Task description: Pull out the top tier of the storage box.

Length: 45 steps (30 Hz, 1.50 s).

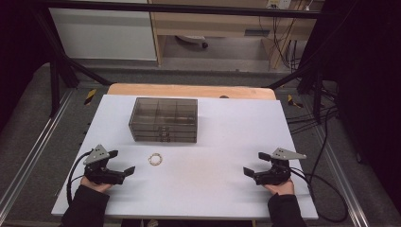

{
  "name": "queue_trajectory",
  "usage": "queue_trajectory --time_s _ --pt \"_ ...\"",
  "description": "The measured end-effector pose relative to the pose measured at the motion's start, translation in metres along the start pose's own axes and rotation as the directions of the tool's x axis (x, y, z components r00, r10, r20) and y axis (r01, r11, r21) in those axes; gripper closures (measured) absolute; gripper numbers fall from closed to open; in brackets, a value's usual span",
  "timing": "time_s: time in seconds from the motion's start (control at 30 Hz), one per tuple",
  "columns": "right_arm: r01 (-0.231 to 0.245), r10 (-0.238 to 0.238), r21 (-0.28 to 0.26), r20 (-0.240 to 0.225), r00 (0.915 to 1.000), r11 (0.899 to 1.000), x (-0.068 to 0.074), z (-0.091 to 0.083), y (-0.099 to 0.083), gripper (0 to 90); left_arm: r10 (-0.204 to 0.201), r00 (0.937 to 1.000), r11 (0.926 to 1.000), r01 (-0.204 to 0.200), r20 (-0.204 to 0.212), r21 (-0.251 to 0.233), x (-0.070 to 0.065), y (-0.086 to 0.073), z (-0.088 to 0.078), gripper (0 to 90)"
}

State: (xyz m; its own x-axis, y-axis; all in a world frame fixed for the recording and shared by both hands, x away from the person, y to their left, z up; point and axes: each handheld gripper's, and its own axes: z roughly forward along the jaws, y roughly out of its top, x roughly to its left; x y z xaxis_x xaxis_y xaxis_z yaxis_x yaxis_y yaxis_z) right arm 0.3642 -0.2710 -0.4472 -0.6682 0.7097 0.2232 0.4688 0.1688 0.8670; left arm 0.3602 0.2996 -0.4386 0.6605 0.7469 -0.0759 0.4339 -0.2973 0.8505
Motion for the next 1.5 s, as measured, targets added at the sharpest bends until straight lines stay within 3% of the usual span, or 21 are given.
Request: queue_trajectory --time_s 0.93,1.5 --pt "0.007 -0.007 -0.007 0.002 1.0000 1.000 0.000 -0.003 0.001 0.5 0.025 0.9995 0.9997 -0.025 -0.016 0.001 -0.001 0.009 0.000 0.3" --pt "0.018 -0.018 0.004 0.001 0.9998 1.000 0.001 -0.001 0.000 0.5 0.110 0.9934 0.9938 -0.110 -0.030 0.013 -0.010 0.017 0.002 0.3"
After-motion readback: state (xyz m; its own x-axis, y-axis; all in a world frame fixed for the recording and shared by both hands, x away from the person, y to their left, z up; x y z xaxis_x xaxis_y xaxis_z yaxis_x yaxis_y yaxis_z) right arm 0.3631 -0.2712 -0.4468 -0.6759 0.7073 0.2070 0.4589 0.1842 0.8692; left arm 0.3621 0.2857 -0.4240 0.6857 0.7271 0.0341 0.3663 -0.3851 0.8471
